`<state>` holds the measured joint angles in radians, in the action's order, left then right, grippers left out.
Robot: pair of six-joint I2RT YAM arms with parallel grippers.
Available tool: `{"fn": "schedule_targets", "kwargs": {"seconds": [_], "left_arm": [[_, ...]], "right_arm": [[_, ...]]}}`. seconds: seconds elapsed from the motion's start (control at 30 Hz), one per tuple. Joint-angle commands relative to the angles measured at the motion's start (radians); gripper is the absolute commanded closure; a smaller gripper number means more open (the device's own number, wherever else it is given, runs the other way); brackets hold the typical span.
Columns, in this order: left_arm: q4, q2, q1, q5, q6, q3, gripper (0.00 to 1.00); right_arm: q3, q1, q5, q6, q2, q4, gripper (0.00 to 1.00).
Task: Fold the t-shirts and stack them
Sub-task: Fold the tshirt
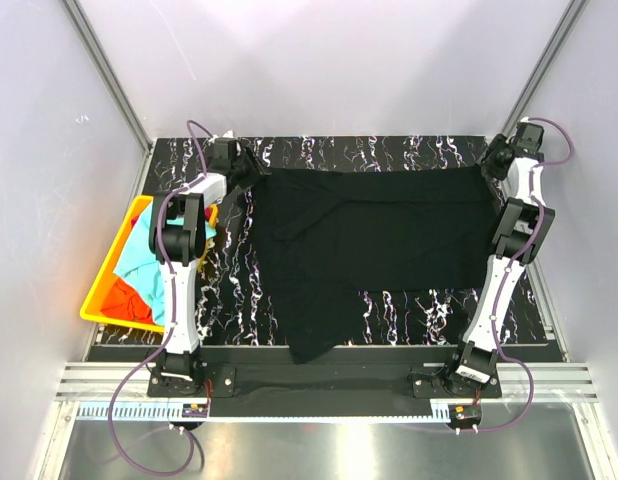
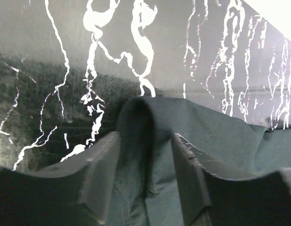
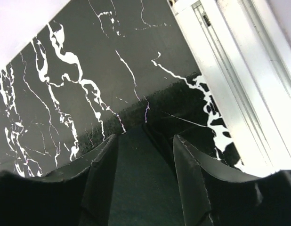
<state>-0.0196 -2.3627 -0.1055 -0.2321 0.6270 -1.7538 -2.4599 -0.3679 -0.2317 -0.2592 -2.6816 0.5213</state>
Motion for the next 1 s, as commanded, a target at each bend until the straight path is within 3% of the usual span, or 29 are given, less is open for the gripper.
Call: {"fn": "schedule_targets", "kwargs": {"seconds": [0.0,0.3,0.37,0.47,0.5,0.6,0.67,0.77,0.87,0.9,0.97], "left_arm": [[0.056,-0.009,0.01,-0.038,0.054,-0.038,0.5],[0.092,-0.021,0.046,-0.041,0.105,-0.019,0.64],[0.096,-0.03,0.05,-0.047,0.118,-0.023,0.73],[0.113,-0.047,0.058,-0.055,0.149,-0.027,0.79],[0.113,-0.053,0.059,-0.055,0.155,-0.032,0.81],[0.116,-0.066,0.061,-0.064,0.166,-0.05,0.95],[0.121,-0.069,0.061,-0.064,0.166,-0.061,1.0],[0.119,-0.076,0.067,-0.088,0.168,-0.082,1.0],[0.153,-0.061,0.078,-0.156,0.16,-0.073,0.8],[0.176,-0.044,0.079,-0.171,0.165,-0.061,0.67],[0.246,-0.027,0.081,-0.196,0.178,-0.029,0.57]], "right_arm": [[-0.05,0.01,-0.041,-0.032,-0.026,0.008,0.44],[-0.06,0.023,0.025,-0.054,-0.061,0.022,0.45],[-0.083,0.021,0.028,-0.064,-0.073,0.023,0.47],[-0.114,0.021,0.032,-0.077,-0.089,0.026,0.57],[-0.117,0.021,0.032,-0.081,-0.092,0.023,0.66],[-0.123,0.021,0.052,-0.098,-0.095,0.026,0.82],[-0.123,0.018,0.074,-0.112,-0.095,0.023,0.86],[-0.137,0.017,0.075,-0.115,-0.101,0.023,0.89],[-0.142,0.017,0.066,-0.115,-0.104,0.025,0.89],[-0.142,0.017,0.063,-0.115,-0.106,0.025,0.89],[-0.14,0.017,0.058,-0.114,-0.104,0.025,0.89]]}}
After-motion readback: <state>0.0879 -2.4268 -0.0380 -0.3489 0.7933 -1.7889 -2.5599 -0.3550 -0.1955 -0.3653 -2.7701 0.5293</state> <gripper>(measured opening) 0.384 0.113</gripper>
